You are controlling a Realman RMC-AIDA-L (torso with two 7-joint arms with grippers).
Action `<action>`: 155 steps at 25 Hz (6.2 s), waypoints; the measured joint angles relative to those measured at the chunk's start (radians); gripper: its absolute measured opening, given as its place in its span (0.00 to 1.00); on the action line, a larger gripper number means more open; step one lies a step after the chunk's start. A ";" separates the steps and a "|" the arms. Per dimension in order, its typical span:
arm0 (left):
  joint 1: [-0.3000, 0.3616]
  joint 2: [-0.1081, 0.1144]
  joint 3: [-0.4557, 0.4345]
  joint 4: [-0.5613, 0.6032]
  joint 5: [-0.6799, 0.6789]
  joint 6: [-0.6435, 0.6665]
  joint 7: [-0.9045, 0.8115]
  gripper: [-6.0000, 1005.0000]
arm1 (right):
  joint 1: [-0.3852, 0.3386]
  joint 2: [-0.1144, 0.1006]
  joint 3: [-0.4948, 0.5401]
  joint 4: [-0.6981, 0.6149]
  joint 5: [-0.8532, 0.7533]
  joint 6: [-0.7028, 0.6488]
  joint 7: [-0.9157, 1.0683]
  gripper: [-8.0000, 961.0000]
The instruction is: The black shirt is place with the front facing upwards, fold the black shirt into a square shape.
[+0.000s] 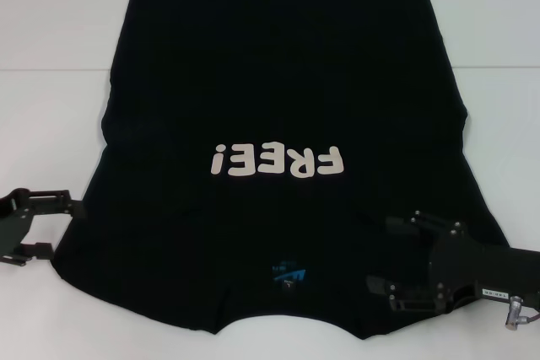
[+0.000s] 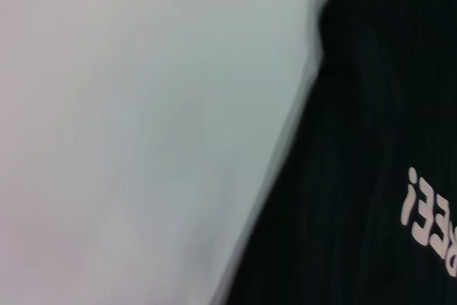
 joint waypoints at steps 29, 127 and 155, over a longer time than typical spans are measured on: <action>-0.014 -0.008 0.010 -0.040 0.029 -0.041 -0.010 0.93 | 0.002 0.000 0.000 0.000 0.000 0.002 0.004 0.99; -0.071 -0.008 0.020 0.009 0.154 -0.001 -0.075 0.93 | 0.006 0.002 0.000 0.009 0.000 0.007 -0.004 0.99; -0.064 -0.004 0.022 0.009 0.154 -0.029 -0.060 0.93 | 0.006 0.001 0.000 0.011 0.000 0.007 0.000 0.99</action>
